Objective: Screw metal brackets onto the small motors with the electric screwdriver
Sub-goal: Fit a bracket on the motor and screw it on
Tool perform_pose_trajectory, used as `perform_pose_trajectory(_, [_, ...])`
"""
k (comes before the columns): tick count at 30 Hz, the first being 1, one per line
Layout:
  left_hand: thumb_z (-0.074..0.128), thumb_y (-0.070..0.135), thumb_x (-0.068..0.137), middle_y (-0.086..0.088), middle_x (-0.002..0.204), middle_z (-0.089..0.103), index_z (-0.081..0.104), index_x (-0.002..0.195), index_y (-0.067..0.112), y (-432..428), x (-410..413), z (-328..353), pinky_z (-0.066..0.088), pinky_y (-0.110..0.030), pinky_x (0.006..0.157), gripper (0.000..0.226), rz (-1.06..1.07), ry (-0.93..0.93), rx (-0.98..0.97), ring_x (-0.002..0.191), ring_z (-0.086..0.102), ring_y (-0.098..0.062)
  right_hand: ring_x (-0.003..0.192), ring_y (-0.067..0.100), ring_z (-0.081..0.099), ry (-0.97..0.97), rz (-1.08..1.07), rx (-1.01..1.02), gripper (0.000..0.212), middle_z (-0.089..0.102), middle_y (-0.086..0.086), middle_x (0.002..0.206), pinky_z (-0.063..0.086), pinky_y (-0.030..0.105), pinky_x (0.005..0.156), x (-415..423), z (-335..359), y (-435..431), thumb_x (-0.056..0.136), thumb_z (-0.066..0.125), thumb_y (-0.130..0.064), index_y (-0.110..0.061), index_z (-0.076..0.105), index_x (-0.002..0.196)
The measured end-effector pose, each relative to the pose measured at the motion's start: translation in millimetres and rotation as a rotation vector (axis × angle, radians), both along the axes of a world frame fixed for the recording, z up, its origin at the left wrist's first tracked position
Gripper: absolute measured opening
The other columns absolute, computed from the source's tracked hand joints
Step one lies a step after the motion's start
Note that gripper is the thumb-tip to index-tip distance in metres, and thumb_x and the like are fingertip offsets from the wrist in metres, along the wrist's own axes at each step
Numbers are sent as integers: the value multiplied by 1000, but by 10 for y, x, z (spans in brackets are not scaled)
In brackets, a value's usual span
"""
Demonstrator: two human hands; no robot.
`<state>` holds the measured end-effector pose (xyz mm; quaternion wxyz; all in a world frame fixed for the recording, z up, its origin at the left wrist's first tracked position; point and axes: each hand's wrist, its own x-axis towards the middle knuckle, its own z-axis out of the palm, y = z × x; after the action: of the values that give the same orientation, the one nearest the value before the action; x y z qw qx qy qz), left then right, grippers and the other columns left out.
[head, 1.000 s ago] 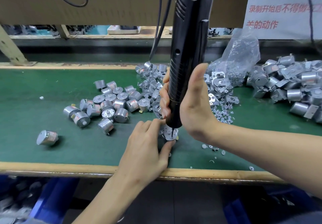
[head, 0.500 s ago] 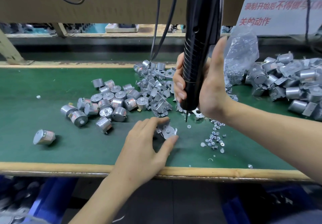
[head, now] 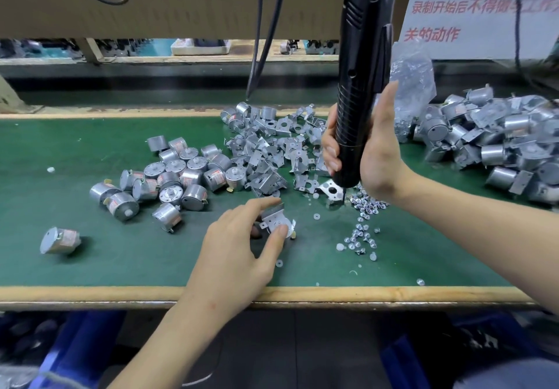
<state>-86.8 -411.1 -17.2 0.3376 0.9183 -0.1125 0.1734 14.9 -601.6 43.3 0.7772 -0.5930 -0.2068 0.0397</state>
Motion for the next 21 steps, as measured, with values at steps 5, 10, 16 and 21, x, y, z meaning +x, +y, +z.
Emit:
perform_pose_trajectory(5, [62,40,90,26,85,54,64,123,27,-5,-8,4,40,-18,79,36,-2,-14,12,80,55,-2,42,18,38,-11,5,-11,98,44,1,54,34,28,49,41,-2,-57,40,52,-102,-13,48,81])
perform_pose_trajectory(10, [58,41,87,28,83,52,65,120,25,-11,-9,10,39,-19,76,38,-7,-24,16,79,55,-4,41,19,39,-12,25,-23,96,44,2,54,38,26,48,49,-31,-96,46,49,-101,-12,48,80])
perform_pose_trajectory(16, [58,41,87,27,84,52,65,120,24,-12,-7,9,37,-18,76,38,-2,-28,23,80,54,-4,41,19,38,-6,49,-32,95,44,2,53,40,25,47,41,-55,-90,47,48,-102,-13,49,78])
perform_pose_trajectory(21, [57,41,88,23,87,56,65,120,24,-11,-7,8,36,-17,76,38,-1,-22,29,80,54,-3,40,19,39,1,55,-28,93,45,3,53,40,24,46,47,-74,-96,49,48,-101,-13,50,78])
